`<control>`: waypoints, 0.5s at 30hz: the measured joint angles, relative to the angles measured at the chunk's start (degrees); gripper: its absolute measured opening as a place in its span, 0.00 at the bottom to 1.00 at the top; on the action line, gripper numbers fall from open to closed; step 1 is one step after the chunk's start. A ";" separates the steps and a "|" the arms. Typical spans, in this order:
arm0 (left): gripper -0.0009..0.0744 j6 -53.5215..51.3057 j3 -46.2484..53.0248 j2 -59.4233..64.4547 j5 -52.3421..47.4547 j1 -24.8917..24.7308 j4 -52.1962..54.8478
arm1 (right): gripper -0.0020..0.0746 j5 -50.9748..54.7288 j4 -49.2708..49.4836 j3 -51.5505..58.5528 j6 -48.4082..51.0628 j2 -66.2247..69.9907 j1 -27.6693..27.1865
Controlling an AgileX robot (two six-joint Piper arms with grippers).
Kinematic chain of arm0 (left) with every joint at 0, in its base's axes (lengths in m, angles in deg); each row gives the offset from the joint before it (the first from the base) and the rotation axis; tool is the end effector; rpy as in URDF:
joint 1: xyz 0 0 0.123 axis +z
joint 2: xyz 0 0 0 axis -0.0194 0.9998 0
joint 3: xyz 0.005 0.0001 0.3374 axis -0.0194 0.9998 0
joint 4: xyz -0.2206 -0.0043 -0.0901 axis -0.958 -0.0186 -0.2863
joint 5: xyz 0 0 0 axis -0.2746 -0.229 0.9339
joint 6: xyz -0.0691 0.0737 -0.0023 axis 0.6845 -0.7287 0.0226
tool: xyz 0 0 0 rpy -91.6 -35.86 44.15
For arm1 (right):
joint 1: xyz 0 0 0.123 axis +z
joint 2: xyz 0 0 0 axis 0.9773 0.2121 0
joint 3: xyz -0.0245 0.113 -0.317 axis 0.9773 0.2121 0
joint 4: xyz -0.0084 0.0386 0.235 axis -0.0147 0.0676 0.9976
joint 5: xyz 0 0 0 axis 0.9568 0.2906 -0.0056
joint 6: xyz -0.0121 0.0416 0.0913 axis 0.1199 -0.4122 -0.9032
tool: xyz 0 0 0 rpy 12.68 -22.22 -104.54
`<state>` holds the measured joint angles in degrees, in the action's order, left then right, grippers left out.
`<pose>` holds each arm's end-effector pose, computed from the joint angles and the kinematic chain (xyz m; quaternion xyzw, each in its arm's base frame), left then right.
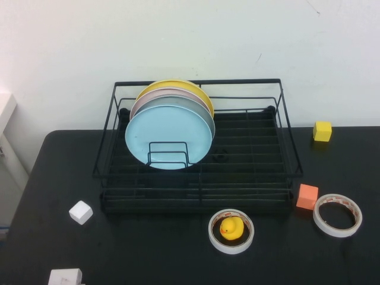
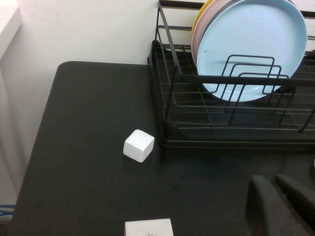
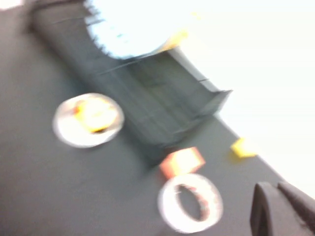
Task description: Place plate on rack
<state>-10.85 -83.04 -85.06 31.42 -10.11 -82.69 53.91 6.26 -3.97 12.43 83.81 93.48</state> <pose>-0.0034 -0.0026 0.1763 0.0064 0.7843 -0.1112 0.6103 -0.0101 0.0078 0.2532 -0.3551 0.7255 -0.0435 0.5880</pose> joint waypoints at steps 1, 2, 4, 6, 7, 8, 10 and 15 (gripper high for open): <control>0.01 0.00 0.00 0.00 0.00 0.00 0.00 | 0.03 -2.39 0.00 1.62 0.10 -2.18 -2.15; 0.01 0.00 0.00 0.00 0.00 0.00 0.00 | 0.03 -4.89 0.00 3.35 0.09 -4.30 -4.15; 0.01 0.00 0.00 0.00 0.00 0.00 0.00 | 0.03 -9.51 0.00 6.62 0.09 -7.04 -7.35; 0.01 0.00 0.00 0.00 0.00 0.00 0.00 | 0.03 -14.33 0.41 10.34 -0.03 -7.76 -9.99; 0.01 0.00 0.00 0.00 -0.09 0.00 0.00 | 0.03 -17.09 1.04 12.21 -0.35 -7.97 -11.19; 0.01 0.00 0.00 0.00 -0.09 0.00 0.00 | 0.03 -19.72 2.13 14.05 -0.58 -7.97 -12.30; 0.01 0.00 0.00 0.00 -0.09 0.00 0.00 | 0.03 -24.01 4.43 16.78 -0.94 -7.97 -13.91; 0.01 0.00 0.00 0.00 -0.09 0.00 0.00 | 0.03 -25.44 6.18 17.97 0.26 -7.97 -14.59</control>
<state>-10.85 -83.04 -85.06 31.33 -10.11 -82.69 28.47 12.44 13.99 12.69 75.84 78.89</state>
